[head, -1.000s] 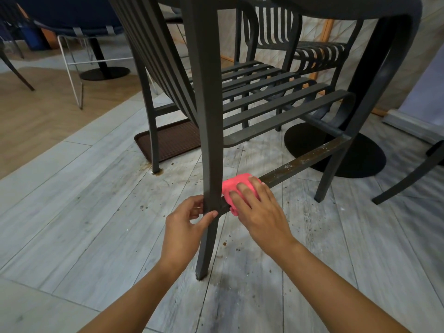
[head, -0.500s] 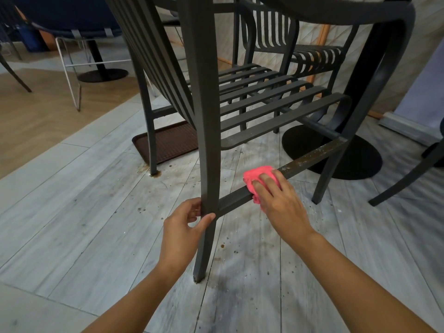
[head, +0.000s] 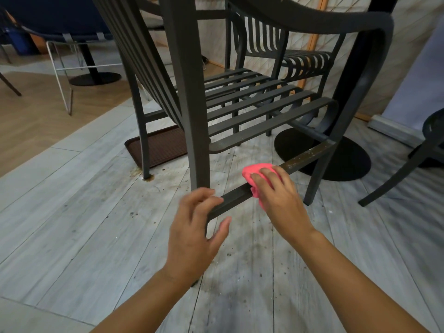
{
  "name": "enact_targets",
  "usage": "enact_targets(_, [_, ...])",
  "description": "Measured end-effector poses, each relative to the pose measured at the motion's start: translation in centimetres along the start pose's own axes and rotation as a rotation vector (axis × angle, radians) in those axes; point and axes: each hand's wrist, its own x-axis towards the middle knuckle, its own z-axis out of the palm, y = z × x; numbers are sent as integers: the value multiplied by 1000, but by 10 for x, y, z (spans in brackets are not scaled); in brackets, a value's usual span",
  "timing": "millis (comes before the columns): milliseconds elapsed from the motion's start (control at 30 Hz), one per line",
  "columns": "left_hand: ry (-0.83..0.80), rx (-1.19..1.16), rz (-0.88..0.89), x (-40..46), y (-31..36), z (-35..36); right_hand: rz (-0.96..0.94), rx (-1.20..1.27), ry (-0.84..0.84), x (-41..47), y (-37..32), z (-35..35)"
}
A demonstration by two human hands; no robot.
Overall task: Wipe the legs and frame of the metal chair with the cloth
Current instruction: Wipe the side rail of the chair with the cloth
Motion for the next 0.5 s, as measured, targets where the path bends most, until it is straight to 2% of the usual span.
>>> enact_targets(133, [-266,98,147,11,14,16,15,35,114,5,6,-14])
enact_targets(267, [-498,205,44,18,21,35,10,104,135,12,7,-21])
enact_targets(500, [-571,380,-115,26,16,55,-39,148,27,8,-9,2])
